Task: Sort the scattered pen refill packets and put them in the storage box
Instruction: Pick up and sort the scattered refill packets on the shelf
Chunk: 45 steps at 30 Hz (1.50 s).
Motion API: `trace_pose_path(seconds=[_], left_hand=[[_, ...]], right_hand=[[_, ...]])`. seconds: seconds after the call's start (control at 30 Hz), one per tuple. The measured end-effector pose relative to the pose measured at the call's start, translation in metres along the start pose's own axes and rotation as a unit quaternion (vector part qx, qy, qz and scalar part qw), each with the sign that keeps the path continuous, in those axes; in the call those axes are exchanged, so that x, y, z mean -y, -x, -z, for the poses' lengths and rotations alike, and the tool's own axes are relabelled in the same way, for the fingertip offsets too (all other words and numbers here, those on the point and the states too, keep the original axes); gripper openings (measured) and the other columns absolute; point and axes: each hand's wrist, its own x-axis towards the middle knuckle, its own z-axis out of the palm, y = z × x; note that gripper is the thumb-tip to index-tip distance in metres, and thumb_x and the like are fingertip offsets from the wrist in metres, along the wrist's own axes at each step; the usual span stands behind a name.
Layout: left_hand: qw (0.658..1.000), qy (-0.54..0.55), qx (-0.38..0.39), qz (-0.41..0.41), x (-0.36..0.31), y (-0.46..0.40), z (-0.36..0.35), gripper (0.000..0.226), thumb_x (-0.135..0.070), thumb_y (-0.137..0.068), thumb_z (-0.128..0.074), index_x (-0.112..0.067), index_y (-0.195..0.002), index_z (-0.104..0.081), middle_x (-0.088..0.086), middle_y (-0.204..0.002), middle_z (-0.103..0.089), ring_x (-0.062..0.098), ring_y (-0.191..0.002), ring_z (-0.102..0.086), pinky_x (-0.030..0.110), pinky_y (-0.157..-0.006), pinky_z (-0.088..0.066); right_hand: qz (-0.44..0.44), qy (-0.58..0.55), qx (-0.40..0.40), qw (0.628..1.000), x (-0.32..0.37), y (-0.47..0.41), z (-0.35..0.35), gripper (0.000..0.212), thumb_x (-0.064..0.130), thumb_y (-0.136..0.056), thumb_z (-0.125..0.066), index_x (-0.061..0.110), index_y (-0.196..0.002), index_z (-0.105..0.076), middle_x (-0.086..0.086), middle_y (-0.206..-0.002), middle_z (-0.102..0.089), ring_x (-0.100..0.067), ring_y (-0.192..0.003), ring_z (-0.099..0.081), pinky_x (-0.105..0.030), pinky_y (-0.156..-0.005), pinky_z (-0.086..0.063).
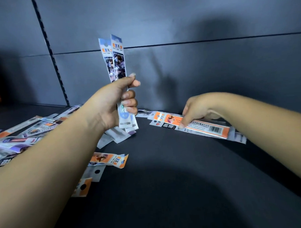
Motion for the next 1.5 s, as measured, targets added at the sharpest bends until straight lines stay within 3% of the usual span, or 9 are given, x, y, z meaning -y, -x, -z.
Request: trace_pose_path(seconds=[0.23,0.37,0.47,0.63,0.87,1.07,1.17,1.3,1.5], left_hand=[[0.999,0.019,-0.025,0.003,0.004,-0.002,0.002,0.03,-0.032,-0.09,-0.05,-0.017,-0.065,-0.05,-0.008,-0.033,-0.024,0.005,-0.03,-0.022,0.013,-0.037,-0.019],[0.999,0.021,-0.035,-0.019,0.008,-0.002,-0.003,0.025,-0.035,-0.086,-0.055,-0.015,-0.07,-0.056,-0.008,-0.033,-0.024,0.004,-0.03,-0.022,0.012,-0.035,-0.02],[0.998,0.03,-0.03,-0.042,0.005,-0.001,-0.008,0.024,-0.035,-0.086,-0.056,-0.015,-0.072,-0.058,-0.008,-0.034,-0.024,0.005,-0.03,-0.023,0.013,-0.035,-0.02],[0.997,0.01,-0.026,-0.074,0.005,0.0,-0.006,0.021,-0.033,-0.084,-0.058,-0.016,-0.072,-0.06,-0.009,-0.036,-0.024,0.006,-0.033,-0.023,0.015,-0.037,-0.022],[0.998,-0.042,-0.021,-0.051,0.03,-0.001,-0.021,0.029,-0.038,-0.081,-0.059,-0.012,-0.088,-0.067,-0.009,-0.041,-0.024,0.006,-0.037,-0.027,0.016,-0.041,-0.028],[0.996,0.007,-0.024,-0.082,0.022,0.001,-0.024,0.031,-0.043,-0.065,-0.065,-0.014,-0.078,-0.066,-0.008,-0.041,-0.028,0.008,-0.041,-0.029,0.017,-0.044,-0.032],[0.999,0.006,-0.032,-0.042,0.03,0.0,-0.025,0.029,-0.038,-0.068,-0.069,-0.013,-0.065,-0.054,-0.002,-0.05,-0.043,0.011,-0.053,-0.044,0.024,-0.062,-0.049],[0.999,-0.001,0.034,0.004,0.04,-0.001,-0.028,0.026,-0.036,-0.072,-0.065,-0.01,-0.078,-0.061,0.006,-0.078,-0.06,0.018,-0.083,-0.063,0.033,-0.083,-0.053],[0.977,0.038,0.208,0.016,0.036,0.006,-0.03,0.036,-0.051,-0.054,-0.072,-0.024,-0.077,-0.077,0.006,-0.079,-0.071,0.022,-0.082,-0.069,0.039,-0.082,-0.056]], right_hand=[[0.014,-0.13,0.061,0.99,-0.002,0.018,0.015,0.013,0.009,-0.081,-0.064,-0.001,-0.088,-0.061,-0.01,-0.068,-0.069,-0.023,-0.066,-0.066,-0.037,-0.074,-0.056],[0.21,-0.471,-0.021,0.857,0.005,0.026,0.03,0.013,-0.004,-0.086,-0.05,0.004,-0.093,-0.057,-0.007,-0.064,-0.073,-0.017,-0.059,-0.07,-0.03,-0.062,-0.059],[0.3,-0.522,-0.122,0.789,0.011,0.029,0.026,0.021,-0.008,-0.082,-0.053,0.013,-0.087,-0.055,-0.002,-0.063,-0.072,-0.013,-0.056,-0.069,-0.025,-0.062,-0.057],[0.307,-0.525,-0.105,0.787,0.007,0.023,0.005,0.036,-0.014,-0.076,-0.058,0.017,-0.094,-0.052,-0.008,-0.084,-0.066,-0.013,-0.064,-0.069,-0.028,-0.065,-0.059],[0.238,-0.526,-0.067,0.814,0.004,0.02,-0.016,0.014,-0.003,-0.08,-0.06,0.011,-0.081,-0.061,-0.003,-0.063,-0.07,-0.012,-0.057,-0.068,-0.024,-0.065,-0.058],[0.23,-0.64,-0.163,0.715,0.009,0.019,-0.009,0.007,0.011,-0.084,-0.06,0.012,-0.081,-0.055,-0.003,-0.052,-0.055,-0.012,-0.041,-0.052,-0.024,-0.049,-0.05],[0.25,-0.597,-0.158,0.746,0.012,0.023,-0.02,0.016,0.006,-0.08,-0.065,0.014,-0.078,-0.051,-0.002,-0.062,-0.052,-0.01,-0.048,-0.052,-0.021,-0.051,-0.05],[0.25,-0.583,-0.181,0.752,0.015,0.029,-0.021,0.013,0.001,-0.08,-0.062,0.012,-0.078,-0.057,0.003,-0.056,-0.064,-0.007,-0.051,-0.063,-0.017,-0.053,-0.053],[0.271,-0.591,-0.106,0.753,0.022,0.051,-0.012,0.011,0.019,-0.08,-0.059,0.011,-0.075,-0.064,0.003,-0.066,-0.071,-0.009,-0.063,-0.066,-0.02,-0.059,-0.057]])
